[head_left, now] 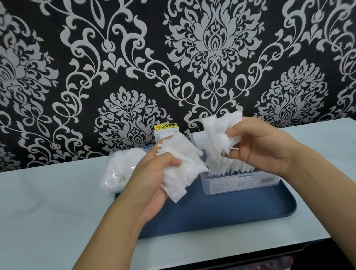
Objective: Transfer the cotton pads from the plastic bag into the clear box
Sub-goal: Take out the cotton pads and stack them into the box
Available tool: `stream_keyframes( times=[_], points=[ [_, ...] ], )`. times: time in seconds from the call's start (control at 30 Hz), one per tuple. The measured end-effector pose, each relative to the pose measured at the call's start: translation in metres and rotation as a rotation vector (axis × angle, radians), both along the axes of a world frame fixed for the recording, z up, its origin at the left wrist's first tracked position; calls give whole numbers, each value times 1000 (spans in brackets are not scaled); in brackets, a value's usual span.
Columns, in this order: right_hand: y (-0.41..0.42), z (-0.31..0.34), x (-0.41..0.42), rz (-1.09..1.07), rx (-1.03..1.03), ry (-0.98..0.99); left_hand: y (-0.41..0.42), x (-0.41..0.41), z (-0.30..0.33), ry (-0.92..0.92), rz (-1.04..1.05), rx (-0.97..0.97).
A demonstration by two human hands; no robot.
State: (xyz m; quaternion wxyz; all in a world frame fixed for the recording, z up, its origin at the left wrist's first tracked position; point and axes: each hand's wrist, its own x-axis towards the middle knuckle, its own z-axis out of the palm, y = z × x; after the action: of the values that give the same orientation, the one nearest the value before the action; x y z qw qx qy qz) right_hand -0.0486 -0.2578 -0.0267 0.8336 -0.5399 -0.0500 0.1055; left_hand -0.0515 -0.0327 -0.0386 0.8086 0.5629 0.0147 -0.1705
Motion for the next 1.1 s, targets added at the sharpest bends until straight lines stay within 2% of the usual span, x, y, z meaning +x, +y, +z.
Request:
stream_keyframes(
  times=[0.1, 0.2, 0.33, 0.47, 0.67, 0.87, 0.93, 1.1],
  points=[
    [-2, 1, -3, 59, 88, -37, 4, 6, -5, -140, 130, 180],
    [8, -5, -7, 142, -18, -88, 2, 6, -9, -326, 127, 345],
    [21, -11, -7, 135, -159, -149, -5, 2, -9, -373, 54, 321],
    [28, -13, -7, 37, -227, -112, -6, 0, -9, -322, 57, 229],
    [37, -14, -8, -7, -113, 64, -8, 2, -13, -249, 89, 144],
    [32, -10, -9, 98, -111, 81, -2, 6, -16, -227, 80, 176],
    [26, -8, -10, 122, -209, 57, 0, 6, -17, -262, 59, 222],
    [14, 2, -16, 202, -689, -89, 9, 9, -20, -425, -112, 554]
  ],
)
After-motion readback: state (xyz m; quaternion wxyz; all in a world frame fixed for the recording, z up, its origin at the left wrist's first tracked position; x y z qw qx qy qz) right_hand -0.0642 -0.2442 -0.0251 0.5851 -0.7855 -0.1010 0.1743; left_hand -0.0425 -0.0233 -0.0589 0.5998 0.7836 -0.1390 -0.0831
